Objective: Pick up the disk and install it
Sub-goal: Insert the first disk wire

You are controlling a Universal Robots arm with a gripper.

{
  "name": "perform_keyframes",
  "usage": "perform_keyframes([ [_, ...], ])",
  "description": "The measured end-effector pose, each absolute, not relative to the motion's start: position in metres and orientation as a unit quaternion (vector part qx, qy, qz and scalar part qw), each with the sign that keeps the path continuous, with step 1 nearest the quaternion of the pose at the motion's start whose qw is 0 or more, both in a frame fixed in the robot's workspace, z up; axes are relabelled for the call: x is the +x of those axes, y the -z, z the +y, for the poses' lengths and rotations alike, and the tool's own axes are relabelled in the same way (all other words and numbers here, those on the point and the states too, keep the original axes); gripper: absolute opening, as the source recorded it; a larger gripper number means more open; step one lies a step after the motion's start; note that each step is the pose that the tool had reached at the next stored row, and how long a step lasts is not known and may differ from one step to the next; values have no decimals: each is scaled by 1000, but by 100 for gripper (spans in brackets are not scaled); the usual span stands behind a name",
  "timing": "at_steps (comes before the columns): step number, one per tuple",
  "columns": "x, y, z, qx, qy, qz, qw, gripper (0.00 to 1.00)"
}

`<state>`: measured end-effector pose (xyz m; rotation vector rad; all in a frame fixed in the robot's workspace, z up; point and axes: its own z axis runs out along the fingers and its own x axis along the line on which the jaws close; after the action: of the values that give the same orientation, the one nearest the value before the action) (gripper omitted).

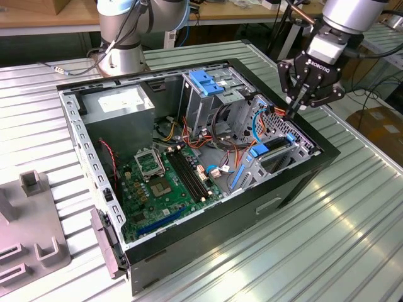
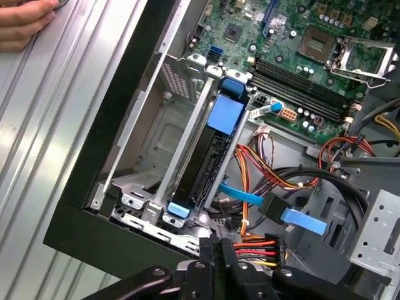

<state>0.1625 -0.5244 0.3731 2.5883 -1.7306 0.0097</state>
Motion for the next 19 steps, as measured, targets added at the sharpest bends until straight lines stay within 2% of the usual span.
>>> perform_keyframes([
  [19, 150, -370, -526, 783, -2, -622, 14, 16],
])
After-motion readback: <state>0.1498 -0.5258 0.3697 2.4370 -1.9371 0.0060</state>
